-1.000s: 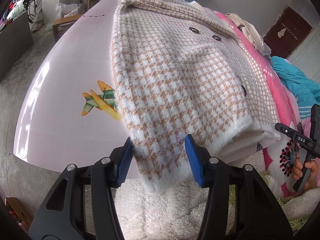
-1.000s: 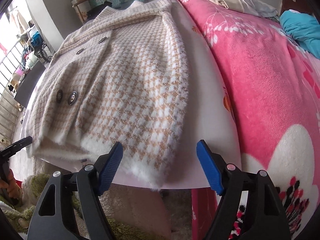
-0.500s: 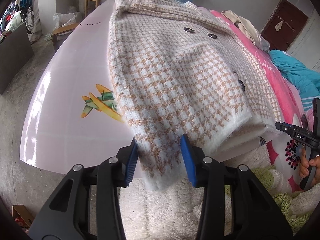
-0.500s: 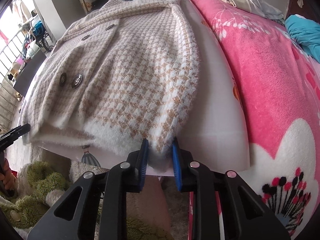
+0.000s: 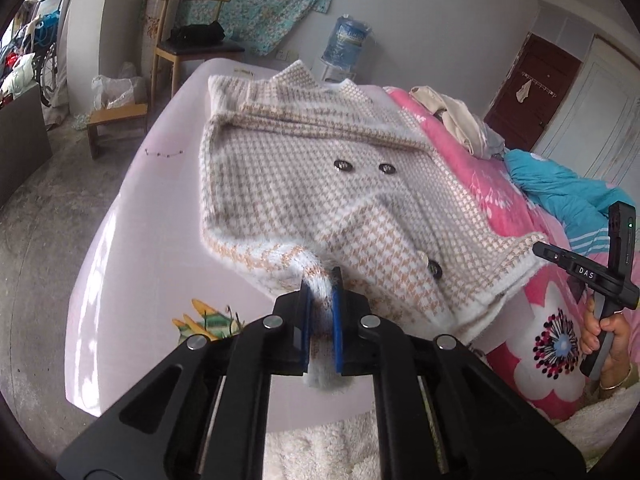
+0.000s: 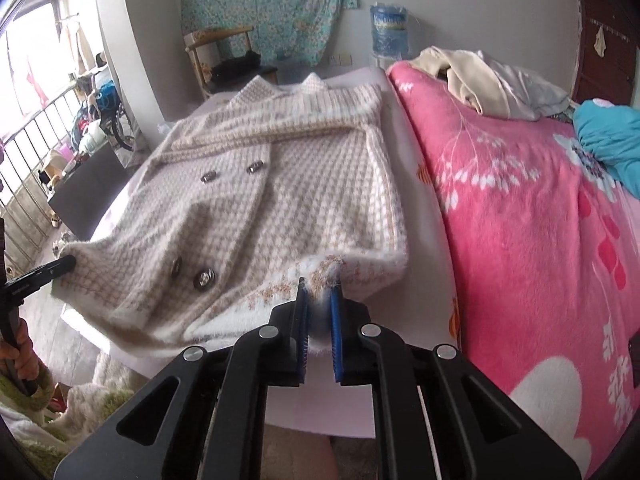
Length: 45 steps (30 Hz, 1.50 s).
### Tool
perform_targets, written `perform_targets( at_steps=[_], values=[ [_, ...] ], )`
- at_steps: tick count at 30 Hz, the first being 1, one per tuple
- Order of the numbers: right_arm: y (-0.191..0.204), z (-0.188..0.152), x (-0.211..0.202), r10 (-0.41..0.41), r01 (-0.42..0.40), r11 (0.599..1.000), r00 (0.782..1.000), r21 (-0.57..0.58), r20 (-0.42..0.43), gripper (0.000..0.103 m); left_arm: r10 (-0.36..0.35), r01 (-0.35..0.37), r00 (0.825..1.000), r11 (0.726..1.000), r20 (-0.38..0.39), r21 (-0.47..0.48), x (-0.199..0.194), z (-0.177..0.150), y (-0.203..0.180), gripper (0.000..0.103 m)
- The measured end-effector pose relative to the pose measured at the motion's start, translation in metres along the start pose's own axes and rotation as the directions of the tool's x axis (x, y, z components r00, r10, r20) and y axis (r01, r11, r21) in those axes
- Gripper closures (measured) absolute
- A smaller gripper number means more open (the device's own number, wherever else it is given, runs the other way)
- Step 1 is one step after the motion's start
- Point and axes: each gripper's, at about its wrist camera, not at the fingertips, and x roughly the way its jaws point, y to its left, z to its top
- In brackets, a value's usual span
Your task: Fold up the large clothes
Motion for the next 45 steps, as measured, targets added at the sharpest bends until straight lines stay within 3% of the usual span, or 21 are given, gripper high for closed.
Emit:
perform_targets(
  at_steps=[6, 10, 16, 18, 20, 22, 24, 27, 32, 36, 39, 44, 45],
  values=[
    [-0.001, 0.051, 0.01, 0.006, -0.009, 1.0, 0.993, 0.025, 0.118, 0.094, 0.013, -0.012, 0.992, 1.0, 0.123, -0.015, 0.008, 0.058, 0.013, 0.095],
    [-0.006, 0.088, 0.027, 0.014, -0.022, 0.999, 0.985, 0.047, 0.173, 0.093, 0.023, -0.016, 0.988, 0.999, 0.153, -0.043, 0.029, 0.095, 0.029, 0.095],
    [-0.013, 0.127, 0.084, 0.008, -0.026, 0.994, 0.986, 0.108, 0.167, 0.092, 0.011, 0.001, 0.996, 0.992, 0.091, -0.13, 0.089, 0.138, 0.059, 0.089],
    [-0.02, 0.134, 0.109, 0.011, -0.032, 0.989, 0.99, 0.141, 0.143, 0.09, -0.027, 0.032, 0.999, 0.978, 0.03, -0.206, 0.114, 0.147, 0.075, 0.077],
    [-0.027, 0.139, 0.134, 0.013, -0.03, 0.986, 0.995, 0.164, 0.101, 0.078, -0.072, 0.067, 0.997, 0.956, -0.006, -0.285, 0.132, 0.149, 0.089, 0.051],
    [-0.033, 0.141, 0.152, -0.002, -0.011, 0.984, 0.997, 0.176, 0.073, 0.051, -0.032, 0.034, 0.999, 0.946, 0.011, -0.321, 0.135, 0.149, 0.098, 0.037],
    [-0.038, 0.139, 0.16, -0.024, 0.013, 0.982, 0.998, 0.189, 0.054, 0.049, -0.029, 0.038, 0.999, 0.942, 0.032, -0.334, 0.128, 0.148, 0.104, 0.037],
    [-0.043, 0.127, 0.154, 0.007, -0.015, 0.977, 0.999, 0.212, 0.042, 0.046, -0.064, 0.078, 0.997, 0.935, 0.052, -0.345, 0.112, 0.136, 0.103, 0.037],
    [-0.049, 0.089, 0.126, 0.023, -0.024, 0.976, 1.0, 0.214, 0.003, 0.041, -0.149, 0.139, 0.989, 0.933, -0.007, -0.332, 0.092, 0.089, 0.087, 0.037],
    [-0.054, 0.05, 0.105, 0.037, -0.024, 0.968, 0.998, 0.252, -0.045, 0.038, -0.213, 0.169, 0.975, 0.899, -0.066, -0.405, 0.095, 0.042, 0.08, 0.033],
    [-0.056, 0.029, 0.104, 0.052, -0.024, 0.957, 0.995, 0.288, -0.088, 0.038, -0.237, 0.169, 0.968, 0.852, -0.076, -0.496, 0.108, 0.023, 0.088, 0.032],
    [-0.059, 0.023, 0.121, -0.005, 0.029, 0.945, 0.997, 0.326, -0.074, 0.038, -0.28, 0.249, 0.958, 0.729, 0.054, -0.637, 0.122, 0.028, 0.109, 0.032],
    [-0.058, 0.027, 0.124, -0.028, 0.046, 0.944, 0.998, 0.328, -0.058, 0.038, -0.271, 0.249, 0.96, 0.719, 0.068, -0.648, 0.125, 0.031, 0.111, 0.032]
  ],
)
